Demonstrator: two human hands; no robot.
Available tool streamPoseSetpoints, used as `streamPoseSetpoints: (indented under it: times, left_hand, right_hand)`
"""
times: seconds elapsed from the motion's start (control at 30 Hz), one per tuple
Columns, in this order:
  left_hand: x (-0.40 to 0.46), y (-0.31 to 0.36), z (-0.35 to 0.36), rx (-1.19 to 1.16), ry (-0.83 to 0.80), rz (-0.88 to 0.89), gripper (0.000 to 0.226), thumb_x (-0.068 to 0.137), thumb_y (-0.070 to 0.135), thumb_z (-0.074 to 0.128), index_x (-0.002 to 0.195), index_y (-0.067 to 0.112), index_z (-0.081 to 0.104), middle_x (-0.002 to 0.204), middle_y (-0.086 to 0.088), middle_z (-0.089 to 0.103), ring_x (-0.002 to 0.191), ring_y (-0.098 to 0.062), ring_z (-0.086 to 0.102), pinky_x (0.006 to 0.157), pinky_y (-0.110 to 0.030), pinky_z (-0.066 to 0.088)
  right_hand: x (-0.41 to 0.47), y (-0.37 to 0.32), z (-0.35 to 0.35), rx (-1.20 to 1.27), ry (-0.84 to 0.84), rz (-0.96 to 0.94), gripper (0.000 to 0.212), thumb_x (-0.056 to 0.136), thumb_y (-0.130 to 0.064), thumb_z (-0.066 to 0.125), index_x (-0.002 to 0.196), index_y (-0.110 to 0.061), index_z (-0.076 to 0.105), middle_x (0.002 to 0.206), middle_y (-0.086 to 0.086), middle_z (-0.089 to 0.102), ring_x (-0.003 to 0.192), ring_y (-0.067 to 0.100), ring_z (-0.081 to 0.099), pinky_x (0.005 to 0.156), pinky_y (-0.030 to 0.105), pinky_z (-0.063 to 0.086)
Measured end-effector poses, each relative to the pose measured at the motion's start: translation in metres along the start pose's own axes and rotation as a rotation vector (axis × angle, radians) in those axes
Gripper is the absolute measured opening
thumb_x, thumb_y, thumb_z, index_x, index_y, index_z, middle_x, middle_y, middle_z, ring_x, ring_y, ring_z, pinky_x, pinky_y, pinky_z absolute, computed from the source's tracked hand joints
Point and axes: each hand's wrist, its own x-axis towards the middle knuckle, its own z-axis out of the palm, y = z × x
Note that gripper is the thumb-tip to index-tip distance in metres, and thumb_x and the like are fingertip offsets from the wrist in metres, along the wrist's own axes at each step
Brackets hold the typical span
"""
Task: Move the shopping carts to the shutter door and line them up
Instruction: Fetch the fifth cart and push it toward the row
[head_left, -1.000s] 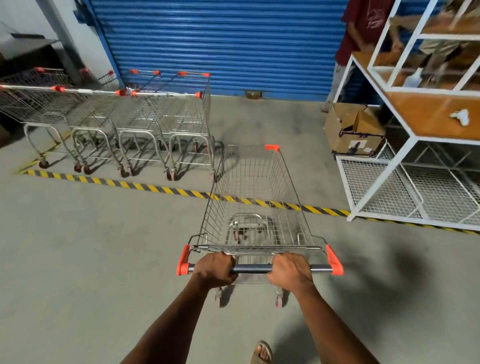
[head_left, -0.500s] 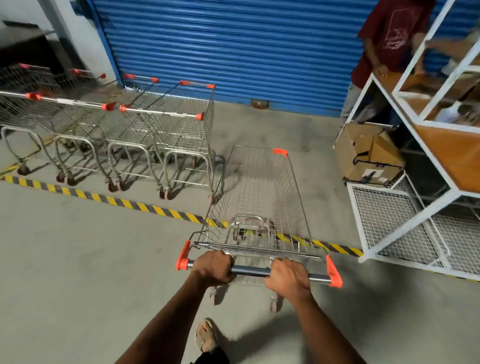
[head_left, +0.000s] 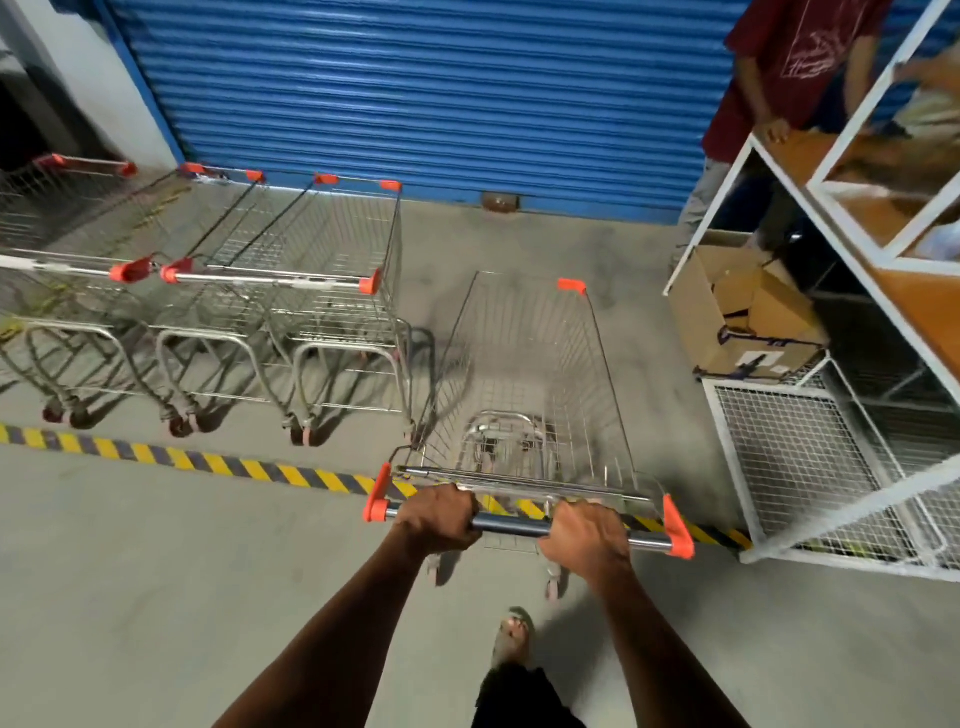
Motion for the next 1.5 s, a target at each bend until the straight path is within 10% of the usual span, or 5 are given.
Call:
streamPoseSetpoints:
  times: [0.67, 1.3, 1.5]
  left_hand:
    - [0.294, -0.104, -0.129, 0.012, 0.012, -0.059, 0.039, 0.08, 0.052, 0.055, 0.094, 0.017, 0.067, 0.096, -0.011, 0.073, 0.095, -0.032, 0.069, 0.079, -0.037, 0.055]
    - [0.31, -0.133, -0.147, -0.083, 0.05, 0.102, 0.046, 0.082, 0.058, 0.066, 0.104, 0.022, 0.047, 0.107, -0.002, 0.059, 0.097, -0.027, 0.06, 0.073, -0.033, 0.041]
    - [0.283, -0.148, -0.153, -0.087, 0.24, 0.038, 0.053, 0.081, 0.07, 0.059, 0.115, 0.031, 0.05, 0.119, 0.011, 0.054, 0.114, -0.014, 0.053, 0.102, -0.047, 0.034]
  right_hand:
    - [0.33, 0.041, -0.111, 0.059, 0.055, -0.068, 0.028, 0.085, -0.037, 0.059, 0.104, -0.02, 0.071, 0.108, 0.005, 0.075, 0.102, 0.03, 0.071, 0.09, 0.038, 0.053]
    - [0.367, 0.051, -0.115, 0.006, 0.078, -0.207, 0.06, 0.083, -0.074, 0.046, 0.105, -0.023, 0.07, 0.108, 0.0, 0.072, 0.103, 0.026, 0.069, 0.09, 0.035, 0.049]
    - [0.356, 0.031, -0.127, 0.009, 0.184, -0.316, 0.069, 0.078, -0.091, 0.042, 0.101, -0.028, 0.059, 0.107, -0.003, 0.071, 0.105, 0.023, 0.068, 0.088, 0.034, 0.044]
